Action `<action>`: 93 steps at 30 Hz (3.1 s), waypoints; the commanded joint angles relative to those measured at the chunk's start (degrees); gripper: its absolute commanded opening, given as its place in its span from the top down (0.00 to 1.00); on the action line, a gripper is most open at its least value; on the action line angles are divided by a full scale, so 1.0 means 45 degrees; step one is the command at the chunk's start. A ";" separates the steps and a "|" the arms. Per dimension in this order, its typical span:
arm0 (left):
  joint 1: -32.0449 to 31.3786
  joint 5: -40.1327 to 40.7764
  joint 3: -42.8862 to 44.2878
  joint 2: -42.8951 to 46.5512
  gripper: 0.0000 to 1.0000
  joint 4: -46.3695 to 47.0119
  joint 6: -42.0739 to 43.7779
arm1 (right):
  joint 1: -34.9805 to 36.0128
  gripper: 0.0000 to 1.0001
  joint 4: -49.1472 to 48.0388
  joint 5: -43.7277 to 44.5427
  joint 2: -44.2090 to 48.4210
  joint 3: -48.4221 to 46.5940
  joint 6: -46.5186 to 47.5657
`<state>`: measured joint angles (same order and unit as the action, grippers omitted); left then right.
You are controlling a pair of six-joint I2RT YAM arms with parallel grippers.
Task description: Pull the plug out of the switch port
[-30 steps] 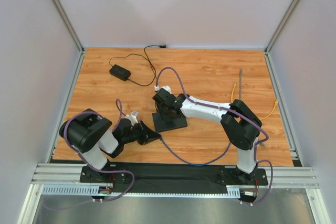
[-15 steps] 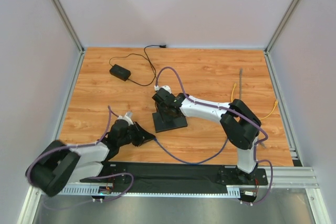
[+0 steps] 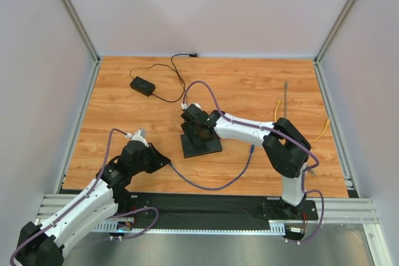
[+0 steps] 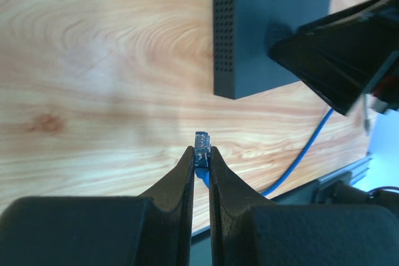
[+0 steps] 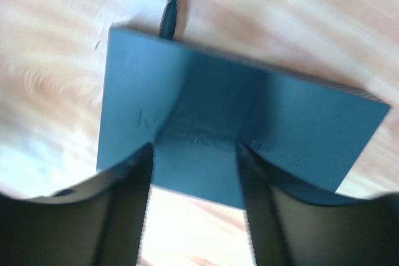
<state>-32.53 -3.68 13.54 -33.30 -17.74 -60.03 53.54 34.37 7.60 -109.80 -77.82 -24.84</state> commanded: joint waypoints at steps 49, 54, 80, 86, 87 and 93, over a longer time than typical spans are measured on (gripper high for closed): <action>0.0004 -0.0742 0.6016 0.2027 0.40 -0.5591 0.3262 | -0.5134 1.00 0.0348 -0.2318 0.6902 0.4524 -0.0714; 0.0023 -0.1544 0.5117 0.2536 0.40 -0.5296 0.3242 | -0.7968 1.00 0.1424 -0.0733 0.4462 0.2023 0.1687; 0.0042 -0.1605 0.6522 0.0662 0.43 -0.8482 0.2931 | -0.8547 0.39 0.3066 0.2005 0.3361 0.0122 0.0716; 0.0023 -0.1584 0.5313 0.0817 0.46 -0.7115 0.1097 | -0.5181 0.42 0.0354 -0.1389 0.3445 0.1044 0.1203; 0.0023 -0.1526 0.4944 0.0876 0.46 -0.6862 0.0611 | -0.4966 0.46 0.0138 -0.1511 0.2708 0.0734 0.1049; 0.0023 -0.0686 0.4200 0.0604 0.46 -0.6020 -0.0817 | -0.3774 0.59 -0.0565 -0.3092 0.0768 -0.0459 0.1145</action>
<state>-32.49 -8.62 33.08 -29.95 -49.32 -58.04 35.33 35.70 -0.93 -104.38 -77.03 -19.73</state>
